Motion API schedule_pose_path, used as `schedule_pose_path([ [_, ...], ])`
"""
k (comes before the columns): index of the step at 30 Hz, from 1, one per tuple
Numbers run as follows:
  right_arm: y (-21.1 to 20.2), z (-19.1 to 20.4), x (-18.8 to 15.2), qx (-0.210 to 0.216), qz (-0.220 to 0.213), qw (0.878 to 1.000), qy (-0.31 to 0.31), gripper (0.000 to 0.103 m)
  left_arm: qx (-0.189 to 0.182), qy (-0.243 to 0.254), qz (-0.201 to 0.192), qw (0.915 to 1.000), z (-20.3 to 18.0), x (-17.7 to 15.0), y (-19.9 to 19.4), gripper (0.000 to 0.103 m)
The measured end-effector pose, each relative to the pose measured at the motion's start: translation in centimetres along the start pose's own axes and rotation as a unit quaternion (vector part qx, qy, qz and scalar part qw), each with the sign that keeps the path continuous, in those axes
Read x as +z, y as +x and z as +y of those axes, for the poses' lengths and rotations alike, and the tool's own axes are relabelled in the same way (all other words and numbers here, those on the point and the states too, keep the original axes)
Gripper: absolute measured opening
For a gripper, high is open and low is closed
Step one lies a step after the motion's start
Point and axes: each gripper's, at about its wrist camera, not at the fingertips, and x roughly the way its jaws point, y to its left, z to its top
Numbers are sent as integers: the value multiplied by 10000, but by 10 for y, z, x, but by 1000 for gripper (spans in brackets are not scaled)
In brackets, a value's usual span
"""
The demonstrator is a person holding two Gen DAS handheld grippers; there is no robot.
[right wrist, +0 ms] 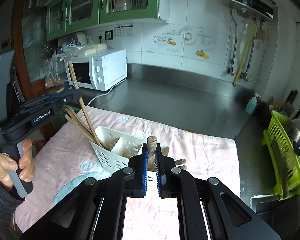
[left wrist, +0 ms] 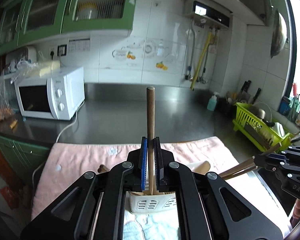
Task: Organize utensils
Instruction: 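Lift both chopsticks and lower them into the white holder, then open both tools and move them back over the last chopsticks on the towel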
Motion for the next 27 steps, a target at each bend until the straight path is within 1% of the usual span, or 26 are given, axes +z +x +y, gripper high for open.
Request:
schedule_pose_path([
  [4,8,3,-4,-46,71,10000,-11,7,50,12,183,9998,2,-8,10,6],
  [8,3,4,-5,-61,-30,10000,35,17,8,76,133,9999,-1,-11,4,9],
  [10,-6,5,-5,-135,-144,9998,21,17,30,112,81,9999,-2,-10,-3,9],
  [12,-19,7,-9,-133,-285,9995,37,19,-13,113,15,9999,-3,-10,-14,14],
  [14,-30,12,-18,-108,-383,9992,58,20,-5,109,-64,9999,-4,-14,-29,25],
  [15,-35,15,-24,-78,-396,9992,60,20,-6,116,-87,9999,-4,-16,-36,26],
  [18,-44,29,-55,58,-390,9992,116,20,50,153,-93,9998,-6,-29,-58,28],
  [20,-45,39,-78,167,-289,9993,172,20,70,159,-106,9998,-6,-40,-72,33],
  [21,-45,44,-89,191,-221,9994,184,20,113,188,-112,9997,-7,-47,-79,34],
  [23,-40,58,-117,238,-54,9995,188,20,187,210,-104,9996,-7,-60,-92,37],
  [25,-32,73,-144,275,162,9993,173,20,157,144,-82,9997,-4,-74,-105,42],
  [27,-22,85,-170,433,430,9977,299,20,191,69,-94,9997,1,-87,-117,47],
])
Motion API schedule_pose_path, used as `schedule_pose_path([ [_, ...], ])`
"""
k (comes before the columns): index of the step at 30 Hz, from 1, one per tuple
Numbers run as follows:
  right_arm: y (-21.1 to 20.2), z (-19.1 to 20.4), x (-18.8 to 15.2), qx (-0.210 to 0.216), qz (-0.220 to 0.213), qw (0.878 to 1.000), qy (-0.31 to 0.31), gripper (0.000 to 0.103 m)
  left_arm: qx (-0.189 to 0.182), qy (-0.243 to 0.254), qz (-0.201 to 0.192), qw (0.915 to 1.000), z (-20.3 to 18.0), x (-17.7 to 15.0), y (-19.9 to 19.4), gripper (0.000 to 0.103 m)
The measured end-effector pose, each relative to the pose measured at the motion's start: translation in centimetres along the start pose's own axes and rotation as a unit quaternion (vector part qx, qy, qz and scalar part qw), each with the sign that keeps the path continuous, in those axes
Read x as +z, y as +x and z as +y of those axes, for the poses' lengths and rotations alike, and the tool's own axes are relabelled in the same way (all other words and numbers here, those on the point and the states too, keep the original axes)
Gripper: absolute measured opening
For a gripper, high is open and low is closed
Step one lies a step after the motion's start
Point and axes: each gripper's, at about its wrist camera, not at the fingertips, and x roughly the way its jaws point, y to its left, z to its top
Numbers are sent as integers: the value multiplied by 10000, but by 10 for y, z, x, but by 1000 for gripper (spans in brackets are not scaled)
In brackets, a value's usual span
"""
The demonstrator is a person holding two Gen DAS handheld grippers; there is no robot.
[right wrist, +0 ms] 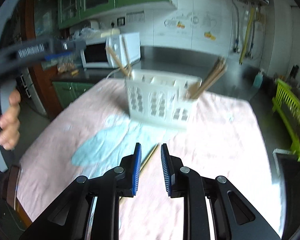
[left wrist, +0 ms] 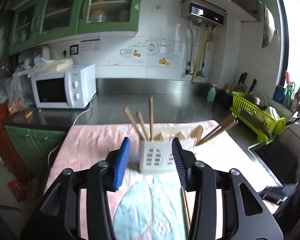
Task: Organize utensils
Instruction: 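Open both tools and move them back over the last chopsticks on the towel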
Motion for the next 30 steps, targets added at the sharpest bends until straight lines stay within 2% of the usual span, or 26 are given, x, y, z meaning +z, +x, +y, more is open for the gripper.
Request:
schedule_pose_path([
  [1,6,3,-11,39,81,9999,103,20,1,-34,7,10000,2,-8,-6,52],
  [5,30,11,-50,216,425,9971,601,20,70,-141,27,9999,10,-34,-22,57],
  [10,54,15,-77,333,696,9895,1219,17,179,-148,96,9997,15,-64,-33,65],
  [18,66,7,-77,432,740,9771,1946,10,287,-306,275,9987,34,-99,-34,68],
  [25,77,10,-79,336,850,9729,2124,8,395,-473,387,9973,53,-113,-33,68],
  [30,79,15,-76,41,835,9753,2044,8,427,-598,448,9963,66,-120,-31,69],
])
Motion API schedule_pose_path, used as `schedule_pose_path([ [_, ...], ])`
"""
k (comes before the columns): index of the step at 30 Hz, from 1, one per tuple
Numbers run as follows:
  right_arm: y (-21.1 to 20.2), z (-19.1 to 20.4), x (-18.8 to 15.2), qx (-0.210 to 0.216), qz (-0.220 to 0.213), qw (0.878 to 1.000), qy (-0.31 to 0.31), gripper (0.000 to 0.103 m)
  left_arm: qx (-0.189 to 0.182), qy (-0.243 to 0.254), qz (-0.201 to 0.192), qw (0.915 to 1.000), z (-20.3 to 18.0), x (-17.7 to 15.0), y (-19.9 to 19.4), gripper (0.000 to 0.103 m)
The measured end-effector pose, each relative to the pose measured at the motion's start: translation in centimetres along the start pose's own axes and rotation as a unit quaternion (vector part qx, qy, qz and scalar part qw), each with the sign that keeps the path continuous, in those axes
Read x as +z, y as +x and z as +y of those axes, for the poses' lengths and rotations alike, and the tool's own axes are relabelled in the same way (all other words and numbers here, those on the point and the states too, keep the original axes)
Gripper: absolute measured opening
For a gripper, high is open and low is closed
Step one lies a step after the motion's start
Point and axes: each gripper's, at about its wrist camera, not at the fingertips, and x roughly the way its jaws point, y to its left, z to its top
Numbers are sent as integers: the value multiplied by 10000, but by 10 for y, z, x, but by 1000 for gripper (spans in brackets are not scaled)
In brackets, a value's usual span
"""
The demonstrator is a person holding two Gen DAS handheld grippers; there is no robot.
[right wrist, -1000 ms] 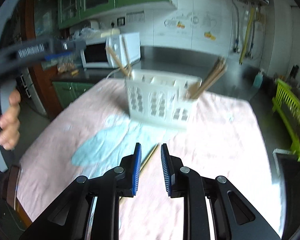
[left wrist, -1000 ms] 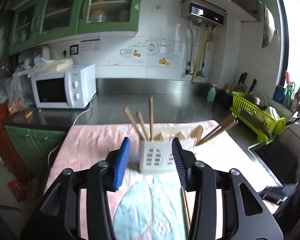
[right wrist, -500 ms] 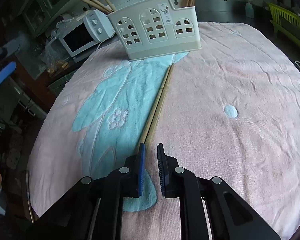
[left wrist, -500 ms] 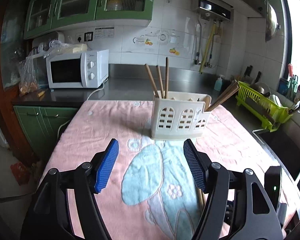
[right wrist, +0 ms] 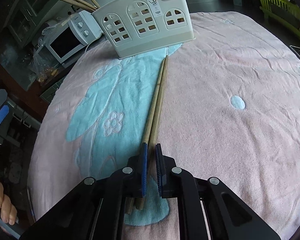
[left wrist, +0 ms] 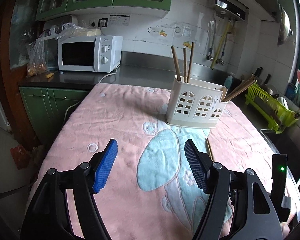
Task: Organize utensils
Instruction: 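Open both tools and move them back over the last chopsticks on the towel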
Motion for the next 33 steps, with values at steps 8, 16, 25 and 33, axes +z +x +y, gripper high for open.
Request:
schedule_pose_path([
  [8,7,13,1,-406,-7,9988,-263,8,69,-31,97,9999,3,-9,6,69],
  [16,9,12,2,-393,4,9986,-340,8,55,-63,194,9998,1,-15,10,69],
  [25,-2,0,-5,-360,-145,9986,-352,7,-33,15,395,9992,-9,-29,13,70],
  [33,-24,-27,-19,-772,-396,9949,-512,6,-512,152,713,9960,-33,-49,19,68],
])
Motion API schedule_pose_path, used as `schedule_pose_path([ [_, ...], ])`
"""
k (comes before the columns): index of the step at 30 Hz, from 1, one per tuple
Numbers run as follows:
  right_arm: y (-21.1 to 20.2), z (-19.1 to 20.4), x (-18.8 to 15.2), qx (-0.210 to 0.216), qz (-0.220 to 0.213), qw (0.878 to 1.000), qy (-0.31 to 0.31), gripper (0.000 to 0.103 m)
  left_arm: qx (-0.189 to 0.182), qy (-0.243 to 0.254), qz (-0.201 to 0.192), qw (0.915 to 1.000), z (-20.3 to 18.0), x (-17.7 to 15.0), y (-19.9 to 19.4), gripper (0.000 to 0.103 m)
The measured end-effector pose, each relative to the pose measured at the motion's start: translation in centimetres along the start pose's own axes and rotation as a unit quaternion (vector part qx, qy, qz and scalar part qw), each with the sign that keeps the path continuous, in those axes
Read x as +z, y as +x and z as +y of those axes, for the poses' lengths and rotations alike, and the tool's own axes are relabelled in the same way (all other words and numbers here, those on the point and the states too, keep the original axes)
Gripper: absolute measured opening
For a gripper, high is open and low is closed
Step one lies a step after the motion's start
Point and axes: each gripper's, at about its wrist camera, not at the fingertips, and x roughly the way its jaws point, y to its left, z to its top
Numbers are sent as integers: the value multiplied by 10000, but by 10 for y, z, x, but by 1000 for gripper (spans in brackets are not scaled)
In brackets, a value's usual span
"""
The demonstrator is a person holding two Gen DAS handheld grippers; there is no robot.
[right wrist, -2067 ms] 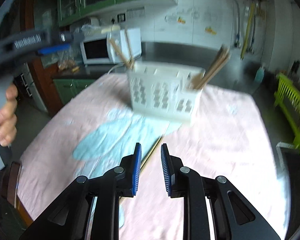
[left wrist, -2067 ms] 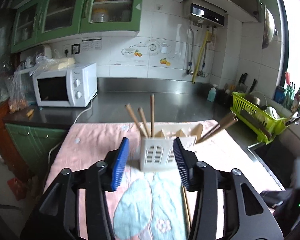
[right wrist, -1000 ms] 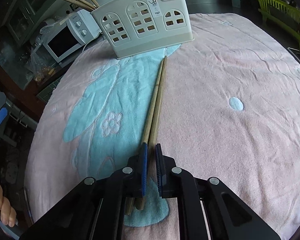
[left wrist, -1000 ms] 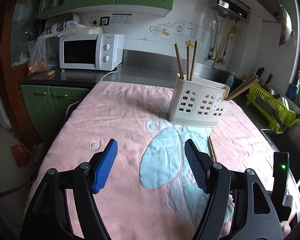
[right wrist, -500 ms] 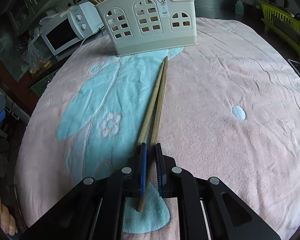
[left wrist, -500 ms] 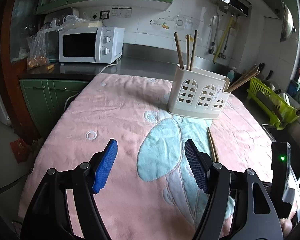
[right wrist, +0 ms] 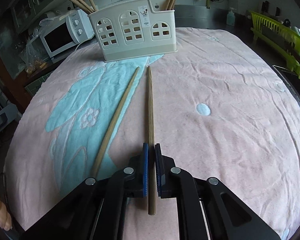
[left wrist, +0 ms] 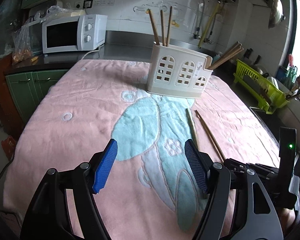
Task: Organize utensils
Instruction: 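Open both tools and move them back over the last chopsticks on the towel, then close the right tool on one chopstick while the left tool grasps the other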
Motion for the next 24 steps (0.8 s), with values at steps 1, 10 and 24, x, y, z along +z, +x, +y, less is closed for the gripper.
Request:
schedule_pose_path([
  [1,-1,-4,-2,9,10,10000,24,6,-83,26,69,9999,-5,-4,3,68],
  [10,-10,-23,-11,230,-16,9997,86,9,-619,368,753,9946,-55,-33,40,48],
  [24,-19,-28,-18,491,-42,9988,-47,20,-750,465,1176,9891,-72,-38,84,21],
])
